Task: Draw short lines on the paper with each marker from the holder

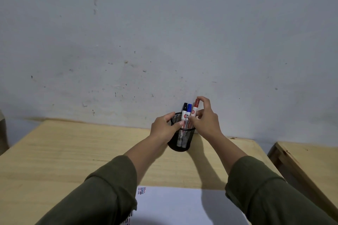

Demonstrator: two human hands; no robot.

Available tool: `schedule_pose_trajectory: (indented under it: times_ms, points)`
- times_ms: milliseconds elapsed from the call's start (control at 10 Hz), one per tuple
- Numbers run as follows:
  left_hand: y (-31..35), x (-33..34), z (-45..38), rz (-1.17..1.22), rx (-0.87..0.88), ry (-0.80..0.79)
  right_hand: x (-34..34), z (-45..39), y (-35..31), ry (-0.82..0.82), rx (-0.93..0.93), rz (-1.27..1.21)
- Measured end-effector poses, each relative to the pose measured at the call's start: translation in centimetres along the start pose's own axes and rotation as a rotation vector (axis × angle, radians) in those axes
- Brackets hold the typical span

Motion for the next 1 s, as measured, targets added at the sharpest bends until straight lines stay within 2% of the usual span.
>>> schedule_pose_trajectory:
  times_ms: [500, 700, 900, 1000]
  points:
    - [0.0, 0.2, 0.2, 0.01, 0.0, 0.019, 1.0, 0.1, 0.8, -0.039, -0.018, 0.106]
    - [0.3, 0.1, 0.8, -0.007, 0.014, 0.072, 0.3, 0.4, 0.5, -0.034, -0.019, 0.128]
    - [1.6, -0.3, 1.9, -0.006, 0.03, 0.11, -1.5, 1.7, -1.0, 0.0, -0.015, 0.039]
    - [2.6, -0.6, 3.1, 0.044, 0.047, 0.117, -2.7, 3.2, -1.8, 0.057, 0.057, -0.112]
Point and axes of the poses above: each hand's wrist, its own z-axis away from the middle knuckle, its own x-axis out of the palm, y = z × x, the point moved 1 cm from there along -z, towards the middle knuckle, and after that the axes turned 10 degrees about z, right-handed, at the moved point
